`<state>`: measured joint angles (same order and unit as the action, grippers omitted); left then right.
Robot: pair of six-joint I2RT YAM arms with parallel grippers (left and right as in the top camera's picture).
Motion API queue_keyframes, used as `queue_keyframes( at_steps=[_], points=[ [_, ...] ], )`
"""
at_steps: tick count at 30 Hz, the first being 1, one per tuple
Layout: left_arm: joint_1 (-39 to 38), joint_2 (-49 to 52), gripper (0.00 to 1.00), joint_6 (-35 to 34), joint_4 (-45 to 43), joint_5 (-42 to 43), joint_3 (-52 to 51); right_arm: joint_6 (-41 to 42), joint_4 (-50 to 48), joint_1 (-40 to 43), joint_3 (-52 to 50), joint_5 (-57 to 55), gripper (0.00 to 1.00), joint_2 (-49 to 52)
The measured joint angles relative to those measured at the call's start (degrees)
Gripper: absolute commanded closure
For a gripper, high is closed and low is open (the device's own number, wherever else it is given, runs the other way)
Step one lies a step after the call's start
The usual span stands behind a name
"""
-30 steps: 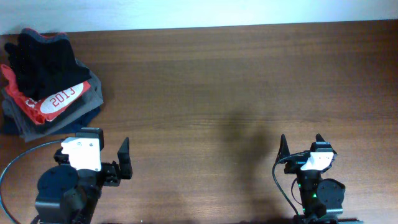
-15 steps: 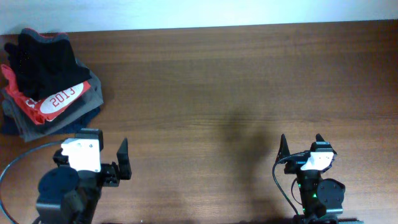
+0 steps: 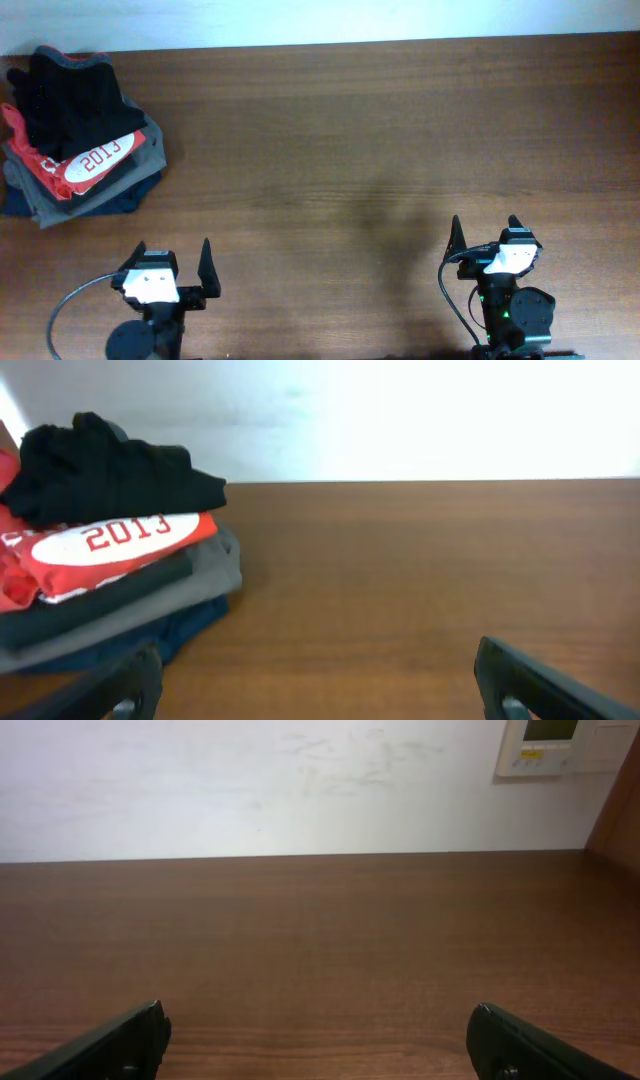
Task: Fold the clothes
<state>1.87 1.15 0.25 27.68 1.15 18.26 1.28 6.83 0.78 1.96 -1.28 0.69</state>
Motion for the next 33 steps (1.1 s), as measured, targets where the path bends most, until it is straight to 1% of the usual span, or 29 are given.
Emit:
queue_keyframes(
  at_steps=[6, 8, 11, 12, 17, 22, 33],
  points=[
    [1.9, -0.3, 0.01, 0.0, -12.1, 1.4, -8.7, 0.0, 0.0, 0.0, 0.0, 0.0, 0.01, 0.0],
    [1.9, -0.3, 0.01, 0.0, -17.3, 1.6, -11.1, 0.0, 0.0, 0.0, 0.0, 0.0, 0.01, 0.0],
    [1.9, -0.4, 0.01, 0.0, -27.7, 1.7, -14.8, 0.0, 0.0, 0.0, 0.0, 0.0, 0.01, 0.0],
    [1.9, -0.5, 0.01, 0.0, -28.9, 1.8, -15.6, 0.0, 0.0, 0.0, 0.0, 0.0, 0.01, 0.0],
    [2.0, -0.5, 0.01, 0.0, -28.3, 1.9, -17.2, 0.0, 0.0, 0.0, 0.0, 0.0, 0.01, 0.0],
    [2.0, -0.5, 0.01, 0.0, -23.2, 1.9, -17.3, 0.0, 0.0, 0.0, 0.0, 0.0, 0.01, 0.0],
    [2.0, -0.5, 0.01, 0.0, -23.2, 1.9, -17.3, 0.0, 0.0, 0.0, 0.0, 0.0, 0.01, 0.0]
  ],
)
